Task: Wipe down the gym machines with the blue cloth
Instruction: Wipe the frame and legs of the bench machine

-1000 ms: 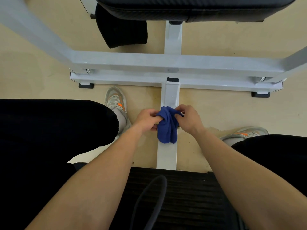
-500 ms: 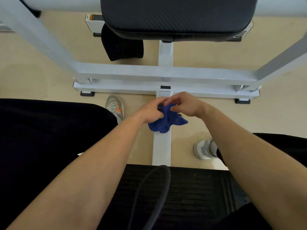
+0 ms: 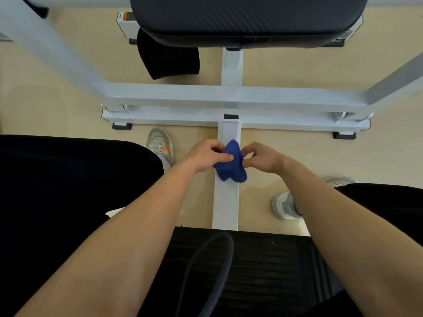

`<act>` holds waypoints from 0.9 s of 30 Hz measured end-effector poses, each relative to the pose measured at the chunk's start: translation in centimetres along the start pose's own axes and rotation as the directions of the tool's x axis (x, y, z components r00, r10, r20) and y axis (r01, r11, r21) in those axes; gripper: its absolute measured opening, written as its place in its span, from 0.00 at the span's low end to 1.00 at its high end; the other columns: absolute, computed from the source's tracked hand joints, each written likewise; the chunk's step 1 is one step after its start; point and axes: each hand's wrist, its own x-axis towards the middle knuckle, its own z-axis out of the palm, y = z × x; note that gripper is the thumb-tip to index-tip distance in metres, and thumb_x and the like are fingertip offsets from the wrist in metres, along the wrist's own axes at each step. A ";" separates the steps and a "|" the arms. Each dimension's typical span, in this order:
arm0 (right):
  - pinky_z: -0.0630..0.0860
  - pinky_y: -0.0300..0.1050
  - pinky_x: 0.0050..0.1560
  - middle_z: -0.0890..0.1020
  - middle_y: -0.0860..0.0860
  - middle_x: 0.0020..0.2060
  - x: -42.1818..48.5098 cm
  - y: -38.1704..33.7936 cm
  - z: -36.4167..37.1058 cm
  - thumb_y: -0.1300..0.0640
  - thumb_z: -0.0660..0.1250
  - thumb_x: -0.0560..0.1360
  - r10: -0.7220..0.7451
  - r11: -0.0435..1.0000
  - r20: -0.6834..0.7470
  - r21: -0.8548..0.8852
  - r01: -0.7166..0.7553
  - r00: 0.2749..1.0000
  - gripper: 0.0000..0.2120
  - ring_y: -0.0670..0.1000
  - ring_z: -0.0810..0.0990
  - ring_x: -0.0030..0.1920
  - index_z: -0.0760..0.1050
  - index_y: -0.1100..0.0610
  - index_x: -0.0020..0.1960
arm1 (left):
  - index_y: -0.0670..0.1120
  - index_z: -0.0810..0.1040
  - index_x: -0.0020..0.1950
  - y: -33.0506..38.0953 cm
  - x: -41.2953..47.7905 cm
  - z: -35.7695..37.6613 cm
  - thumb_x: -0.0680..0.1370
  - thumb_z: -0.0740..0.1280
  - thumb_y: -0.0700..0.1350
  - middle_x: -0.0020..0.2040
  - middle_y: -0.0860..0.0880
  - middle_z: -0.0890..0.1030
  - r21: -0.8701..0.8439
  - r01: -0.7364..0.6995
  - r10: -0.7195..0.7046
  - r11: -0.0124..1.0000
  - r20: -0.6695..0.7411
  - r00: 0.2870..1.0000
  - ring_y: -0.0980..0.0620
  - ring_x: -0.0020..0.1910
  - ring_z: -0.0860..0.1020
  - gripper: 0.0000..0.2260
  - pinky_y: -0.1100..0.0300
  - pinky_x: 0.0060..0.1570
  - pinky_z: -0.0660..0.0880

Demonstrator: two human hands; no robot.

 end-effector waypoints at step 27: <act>0.81 0.44 0.47 0.86 0.52 0.43 -0.1 0.4 -0.6 0.62 0.63 0.80 0.223 0.972 0.390 -0.022 -0.233 0.894 0.08 0.50 0.84 0.43 0.82 0.59 0.51 | 0.48 0.82 0.49 -2.7 -0.2 -1.9 0.76 0.71 0.46 0.45 0.49 0.84 0.377 0.075 -0.210 0.923 0.330 0.920 0.53 0.41 0.81 0.04 0.59 0.46 0.77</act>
